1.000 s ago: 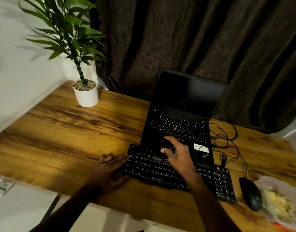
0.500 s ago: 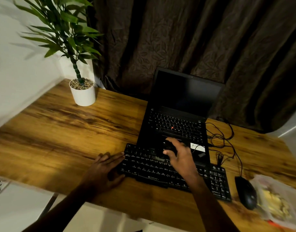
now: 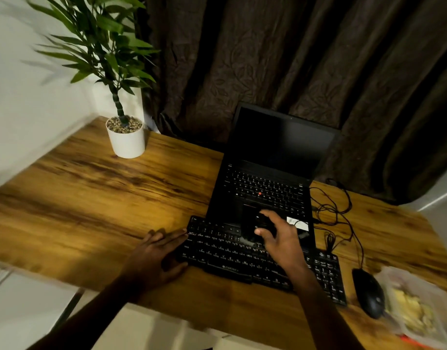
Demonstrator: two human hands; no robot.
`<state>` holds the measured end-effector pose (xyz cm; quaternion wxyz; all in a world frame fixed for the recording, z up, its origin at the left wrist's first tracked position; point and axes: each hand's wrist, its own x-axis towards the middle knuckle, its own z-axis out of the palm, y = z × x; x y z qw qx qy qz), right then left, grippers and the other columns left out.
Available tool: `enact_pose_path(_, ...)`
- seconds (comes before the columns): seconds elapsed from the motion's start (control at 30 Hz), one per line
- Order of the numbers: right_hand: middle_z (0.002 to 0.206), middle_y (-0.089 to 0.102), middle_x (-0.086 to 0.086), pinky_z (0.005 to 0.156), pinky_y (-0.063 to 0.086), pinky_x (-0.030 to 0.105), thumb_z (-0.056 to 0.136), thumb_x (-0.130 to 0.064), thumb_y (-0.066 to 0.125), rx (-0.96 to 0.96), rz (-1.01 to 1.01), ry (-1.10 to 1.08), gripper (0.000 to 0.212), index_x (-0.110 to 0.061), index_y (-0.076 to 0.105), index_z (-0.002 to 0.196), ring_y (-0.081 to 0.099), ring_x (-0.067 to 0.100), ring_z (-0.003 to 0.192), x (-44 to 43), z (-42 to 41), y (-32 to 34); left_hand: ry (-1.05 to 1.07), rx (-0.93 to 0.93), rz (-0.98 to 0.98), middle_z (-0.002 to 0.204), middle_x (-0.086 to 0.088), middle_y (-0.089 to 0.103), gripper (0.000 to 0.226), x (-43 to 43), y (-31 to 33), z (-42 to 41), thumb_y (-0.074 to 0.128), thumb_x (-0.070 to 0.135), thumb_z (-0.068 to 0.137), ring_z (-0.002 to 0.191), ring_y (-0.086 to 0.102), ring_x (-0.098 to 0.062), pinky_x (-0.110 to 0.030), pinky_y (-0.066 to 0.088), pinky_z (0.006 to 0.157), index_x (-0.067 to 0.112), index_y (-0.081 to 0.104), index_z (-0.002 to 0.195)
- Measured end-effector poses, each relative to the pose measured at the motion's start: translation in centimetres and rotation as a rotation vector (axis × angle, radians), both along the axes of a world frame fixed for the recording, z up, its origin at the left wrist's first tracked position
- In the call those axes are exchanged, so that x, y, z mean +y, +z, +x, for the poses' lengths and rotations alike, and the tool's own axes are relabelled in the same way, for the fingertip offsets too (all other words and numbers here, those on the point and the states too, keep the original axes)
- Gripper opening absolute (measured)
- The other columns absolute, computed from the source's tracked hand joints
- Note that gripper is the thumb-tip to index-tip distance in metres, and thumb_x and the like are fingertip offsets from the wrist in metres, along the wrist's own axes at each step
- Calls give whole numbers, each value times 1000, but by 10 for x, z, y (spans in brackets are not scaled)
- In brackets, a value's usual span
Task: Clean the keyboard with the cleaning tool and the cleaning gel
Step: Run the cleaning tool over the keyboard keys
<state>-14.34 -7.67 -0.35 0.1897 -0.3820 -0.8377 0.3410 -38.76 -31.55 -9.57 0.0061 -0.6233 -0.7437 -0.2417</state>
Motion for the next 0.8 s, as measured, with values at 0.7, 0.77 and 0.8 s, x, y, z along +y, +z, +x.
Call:
enact_pose_path(0.7, 104, 63, 1, 65, 61, 27, 91, -21, 66, 9, 12, 60, 42, -52, 52, 117, 65, 12, 92, -4, -4, 7, -8, -17, -24, 155, 19, 34, 69, -1, 1, 2, 51, 65, 89, 122, 54, -16, -43, 40, 103, 31, 40, 148)
enact_pose_path(0.77, 99, 65, -4, 63, 58, 19, 90, -16, 67, 52, -1, 65, 42, -46, 54, 116, 66, 3, 87, -6, -6, 11, -7, -15, -23, 156, 19, 33, 69, -2, 0, 2, 51, 65, 89, 122, 54, -16, -43, 40, 103, 32, 40, 149)
enact_pose_path(0.8, 99, 65, -5, 62, 57, 17, 90, -14, 67, 55, -12, 61, 41, -42, 55, 118, 66, 1, 86, -5, -4, 13, -5, -13, -22, 156, 18, 33, 69, -2, 0, 2, 51, 65, 89, 122, 54, -16, -43, 40, 103, 32, 40, 148)
